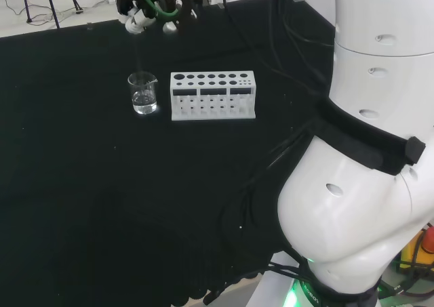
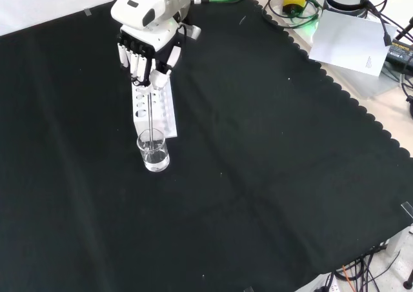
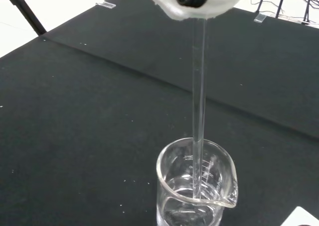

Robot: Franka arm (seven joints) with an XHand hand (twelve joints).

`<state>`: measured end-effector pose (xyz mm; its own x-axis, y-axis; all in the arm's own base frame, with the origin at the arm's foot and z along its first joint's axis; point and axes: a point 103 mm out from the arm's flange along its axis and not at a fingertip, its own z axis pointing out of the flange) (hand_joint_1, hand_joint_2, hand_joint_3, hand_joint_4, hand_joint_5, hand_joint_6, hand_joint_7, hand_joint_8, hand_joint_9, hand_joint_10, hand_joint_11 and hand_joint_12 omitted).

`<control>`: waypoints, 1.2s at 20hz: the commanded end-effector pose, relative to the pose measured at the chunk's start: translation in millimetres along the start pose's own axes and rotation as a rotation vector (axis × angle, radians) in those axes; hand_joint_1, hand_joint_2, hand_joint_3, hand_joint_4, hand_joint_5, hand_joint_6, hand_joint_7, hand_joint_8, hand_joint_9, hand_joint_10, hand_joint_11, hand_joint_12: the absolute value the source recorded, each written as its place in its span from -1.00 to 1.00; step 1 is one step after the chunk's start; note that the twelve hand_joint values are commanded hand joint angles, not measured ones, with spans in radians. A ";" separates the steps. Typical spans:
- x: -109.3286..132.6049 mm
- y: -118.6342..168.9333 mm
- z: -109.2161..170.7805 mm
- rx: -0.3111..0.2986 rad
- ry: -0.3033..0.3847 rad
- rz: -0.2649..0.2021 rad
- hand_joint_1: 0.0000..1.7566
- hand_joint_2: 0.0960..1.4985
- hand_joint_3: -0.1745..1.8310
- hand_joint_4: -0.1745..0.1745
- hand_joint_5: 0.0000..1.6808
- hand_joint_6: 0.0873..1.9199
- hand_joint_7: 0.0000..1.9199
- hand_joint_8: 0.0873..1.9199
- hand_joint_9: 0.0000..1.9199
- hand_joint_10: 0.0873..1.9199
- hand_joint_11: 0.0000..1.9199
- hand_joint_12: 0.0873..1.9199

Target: Put the glass rod back on the white test tube rack.

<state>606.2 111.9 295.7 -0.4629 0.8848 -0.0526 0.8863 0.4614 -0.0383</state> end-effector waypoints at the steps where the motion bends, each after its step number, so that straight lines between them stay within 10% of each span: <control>1: -3.1 -1.7 -2.4 -0.005 0.011 0.009 0.48 0.35 -0.82 -1.00 0.38 -0.65 0.23 -0.01 0.68 -0.14 0.49 -0.05; 24: -41.7 -24.3 -72.6 -0.057 0.033 0.121 0.48 0.35 -0.82 -1.00 0.37 -0.65 0.22 0.00 0.68 -0.14 0.49 -0.05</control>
<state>604.9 78.0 361.7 -0.3739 0.9271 -0.0269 0.9272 0.3743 0.0110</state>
